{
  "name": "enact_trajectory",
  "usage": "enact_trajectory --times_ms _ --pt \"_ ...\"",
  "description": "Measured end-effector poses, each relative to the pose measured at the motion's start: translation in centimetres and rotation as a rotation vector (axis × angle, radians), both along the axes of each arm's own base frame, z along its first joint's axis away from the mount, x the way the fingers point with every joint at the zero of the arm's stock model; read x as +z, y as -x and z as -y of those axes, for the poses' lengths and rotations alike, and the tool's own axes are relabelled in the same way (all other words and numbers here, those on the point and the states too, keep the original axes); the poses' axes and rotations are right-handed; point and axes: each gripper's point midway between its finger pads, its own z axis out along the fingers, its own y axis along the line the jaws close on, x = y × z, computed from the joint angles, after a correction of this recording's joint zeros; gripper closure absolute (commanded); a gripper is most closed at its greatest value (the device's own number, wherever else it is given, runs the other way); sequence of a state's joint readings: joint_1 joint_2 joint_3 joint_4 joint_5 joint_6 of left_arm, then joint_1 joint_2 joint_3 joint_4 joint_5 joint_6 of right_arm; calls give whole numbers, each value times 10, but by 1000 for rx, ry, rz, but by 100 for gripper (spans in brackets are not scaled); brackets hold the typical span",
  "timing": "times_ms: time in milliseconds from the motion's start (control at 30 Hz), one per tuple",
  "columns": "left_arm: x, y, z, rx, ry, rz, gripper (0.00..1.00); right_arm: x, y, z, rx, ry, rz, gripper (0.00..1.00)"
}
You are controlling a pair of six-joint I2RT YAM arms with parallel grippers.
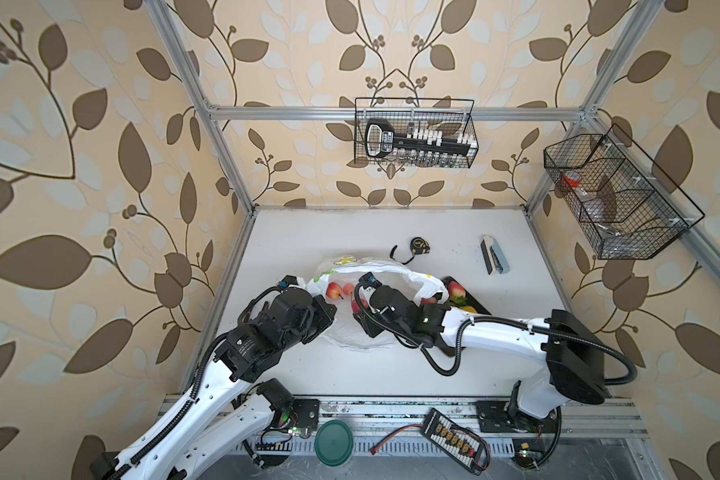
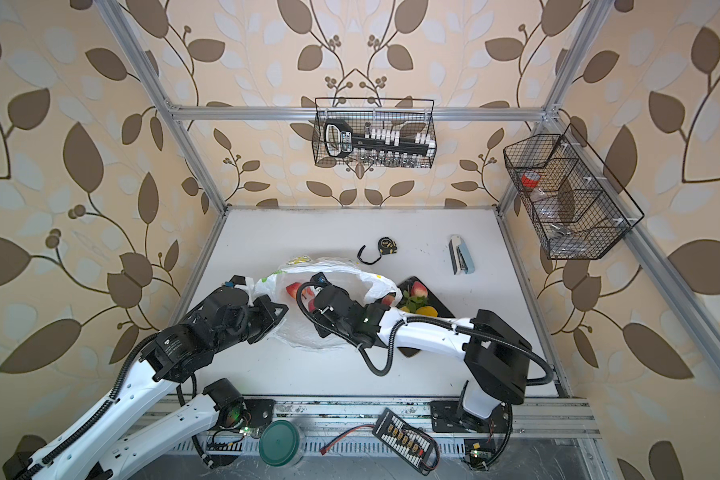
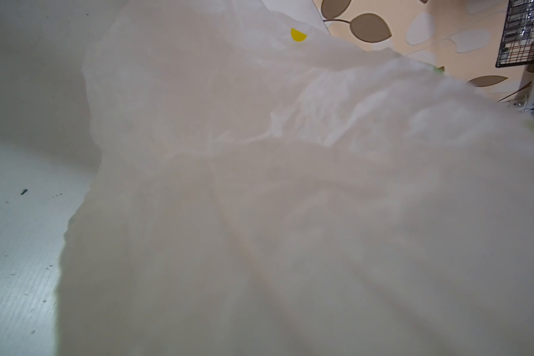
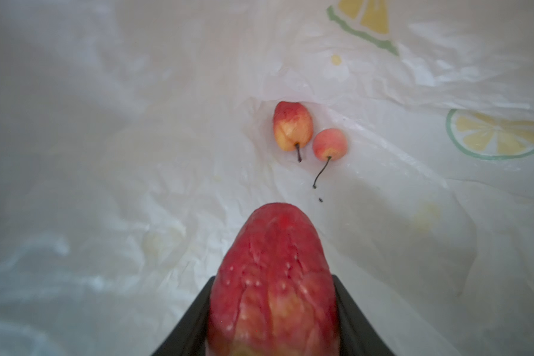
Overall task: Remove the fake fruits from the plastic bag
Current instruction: 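Grasp the red-yellow fake pear in the bag with the right gripper, then lift the red-yellow pear out and release it onto the black tray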
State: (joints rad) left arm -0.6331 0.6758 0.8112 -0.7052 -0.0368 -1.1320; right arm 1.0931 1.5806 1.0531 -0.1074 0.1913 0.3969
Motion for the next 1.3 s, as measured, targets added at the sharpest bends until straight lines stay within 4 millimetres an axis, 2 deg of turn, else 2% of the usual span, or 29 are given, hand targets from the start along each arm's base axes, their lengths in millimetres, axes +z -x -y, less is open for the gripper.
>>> enact_trajectory --times_ms 167,267,400,600,800,867,933,1000,1133,1300 --pt "-7 0 0 3 -6 -13 100 38 37 10 140 -57 58 54" --pt "-8 0 0 3 -6 -16 100 66 53 20 179 -111 95 53" --pt "-8 -2 1 3 -6 -15 100 86 69 38 188 -155 113 53" --pt "-8 -4 3 3 -7 -16 100 105 76 85 88 -217 125 51" --pt "-9 -4 3 4 -7 -18 100 138 68 141 -107 -311 180 55" --pt "-9 -4 3 4 -7 -20 100 143 65 162 -191 -359 192 55" --pt "-9 -4 3 6 -6 -22 100 138 63 185 -286 -397 184 56" --pt "-9 -4 3 9 -4 -24 100 126 60 205 -381 -417 163 57" --pt "-9 -4 3 14 1 -27 100 79 57 229 -548 -385 79 57" --pt "-9 -4 3 16 2 -28 100 17 61 248 -691 -313 -33 57"
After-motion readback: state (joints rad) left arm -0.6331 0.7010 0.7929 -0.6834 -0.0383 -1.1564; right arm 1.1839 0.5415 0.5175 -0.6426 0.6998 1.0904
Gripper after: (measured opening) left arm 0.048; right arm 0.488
